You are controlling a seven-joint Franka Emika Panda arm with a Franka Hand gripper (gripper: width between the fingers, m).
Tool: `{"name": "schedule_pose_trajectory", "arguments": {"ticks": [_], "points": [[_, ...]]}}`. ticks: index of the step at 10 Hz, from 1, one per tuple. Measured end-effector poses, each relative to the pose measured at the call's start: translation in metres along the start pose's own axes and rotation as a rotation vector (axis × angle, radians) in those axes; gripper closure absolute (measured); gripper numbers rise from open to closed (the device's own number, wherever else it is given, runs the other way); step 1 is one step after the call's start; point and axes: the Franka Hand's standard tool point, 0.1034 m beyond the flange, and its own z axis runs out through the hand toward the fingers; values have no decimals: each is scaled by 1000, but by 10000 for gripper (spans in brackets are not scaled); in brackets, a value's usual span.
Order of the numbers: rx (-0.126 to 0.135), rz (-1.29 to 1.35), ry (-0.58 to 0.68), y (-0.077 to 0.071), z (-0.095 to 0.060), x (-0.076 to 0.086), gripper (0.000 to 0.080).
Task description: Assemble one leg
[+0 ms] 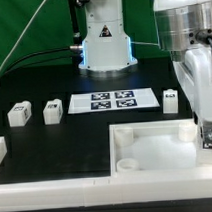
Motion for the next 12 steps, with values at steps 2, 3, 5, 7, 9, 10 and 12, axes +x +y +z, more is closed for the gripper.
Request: {"name": "schedule_pose_trajectory", "arguments": {"ticks": [2, 3, 5, 7, 9, 10, 12], "points": [[-2, -207, 1, 1, 1, 1, 163], [-4, -334, 1, 1, 2, 1, 152], [-38, -542, -8, 4, 3, -3, 152], [-106, -823, -13, 3, 4, -7, 150], [-154, -1074, 1, 2, 7, -8, 150], [-157, -1181, -3, 1, 8, -4, 150], [-159, -1315, -14, 0, 8, 0, 150]]}}
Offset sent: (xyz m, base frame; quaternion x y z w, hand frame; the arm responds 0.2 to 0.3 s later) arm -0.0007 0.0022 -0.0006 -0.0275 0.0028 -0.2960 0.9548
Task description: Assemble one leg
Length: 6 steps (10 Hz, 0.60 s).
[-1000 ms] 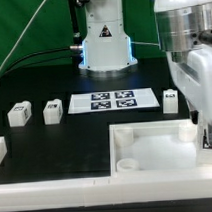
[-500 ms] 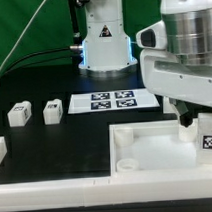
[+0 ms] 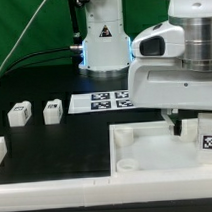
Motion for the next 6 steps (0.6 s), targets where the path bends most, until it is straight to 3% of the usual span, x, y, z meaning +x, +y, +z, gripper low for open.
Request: {"name": "schedule_pose_trajectory", "arguments": {"ticks": [4, 5, 6], "points": [[0, 2, -1, 0, 0, 0, 150], [0, 2, -1, 0, 0, 0, 279], [0, 2, -1, 0, 0, 0, 279]]}}
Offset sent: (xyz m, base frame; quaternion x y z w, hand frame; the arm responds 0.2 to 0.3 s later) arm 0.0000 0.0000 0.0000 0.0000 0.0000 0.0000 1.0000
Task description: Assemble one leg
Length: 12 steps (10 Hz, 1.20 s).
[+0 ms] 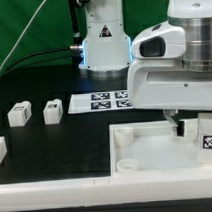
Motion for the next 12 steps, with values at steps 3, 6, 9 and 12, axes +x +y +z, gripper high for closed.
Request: {"name": "schedule_pose_trajectory", "arguments": {"ticks": [3, 6, 9, 12], "points": [[0, 0, 0, 0, 0, 0, 508], [1, 20, 0, 0, 0, 0, 508], [4, 265, -3, -1, 1, -1, 508], [13, 640, -4, -5, 1, -3, 507]]}}
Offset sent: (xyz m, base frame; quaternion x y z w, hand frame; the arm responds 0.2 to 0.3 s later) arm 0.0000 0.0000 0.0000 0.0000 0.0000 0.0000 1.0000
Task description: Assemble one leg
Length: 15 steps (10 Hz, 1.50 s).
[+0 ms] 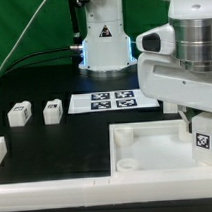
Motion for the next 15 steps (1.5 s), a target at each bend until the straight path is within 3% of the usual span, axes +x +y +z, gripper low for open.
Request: {"name": "schedule_pose_trajectory", "arguments": {"ticks": [6, 8, 9, 10, 11, 12, 15], "points": [[10, 563, -27, -2, 1, -3, 507], [10, 558, -27, -2, 1, -3, 507], [10, 529, -27, -2, 1, -3, 409], [11, 486, -27, -2, 1, -3, 233], [11, 481, -27, -2, 1, -3, 233], [11, 467, -27, -2, 1, -4, 165], [-26, -16, -22, 4, 0, -3, 151]]}}
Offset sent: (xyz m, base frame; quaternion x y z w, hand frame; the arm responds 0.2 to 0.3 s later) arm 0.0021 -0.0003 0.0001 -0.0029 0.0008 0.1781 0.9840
